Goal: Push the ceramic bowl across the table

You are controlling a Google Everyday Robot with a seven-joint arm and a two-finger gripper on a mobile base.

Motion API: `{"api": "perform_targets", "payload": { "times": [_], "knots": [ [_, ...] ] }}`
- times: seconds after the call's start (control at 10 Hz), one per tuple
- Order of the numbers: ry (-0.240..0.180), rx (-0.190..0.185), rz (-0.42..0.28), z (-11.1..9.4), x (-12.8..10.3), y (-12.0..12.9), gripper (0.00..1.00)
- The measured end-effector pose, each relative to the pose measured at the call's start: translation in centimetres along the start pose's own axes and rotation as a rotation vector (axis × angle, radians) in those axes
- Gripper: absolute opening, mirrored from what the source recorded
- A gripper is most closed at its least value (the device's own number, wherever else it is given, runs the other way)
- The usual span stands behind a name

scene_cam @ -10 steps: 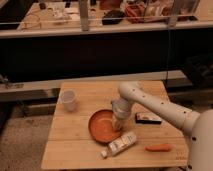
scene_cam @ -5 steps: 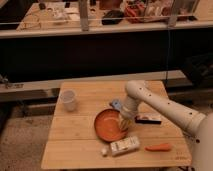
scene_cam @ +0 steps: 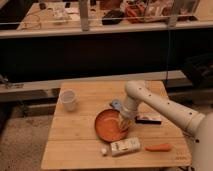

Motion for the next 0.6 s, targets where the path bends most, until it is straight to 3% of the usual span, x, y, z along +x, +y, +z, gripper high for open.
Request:
{"api": "perform_targets", "payload": {
  "times": [0.6],
  "knots": [
    [-0.001, -0.001, -0.002, 0.03, 0.04, -0.11, 0.0]
  ]
}}
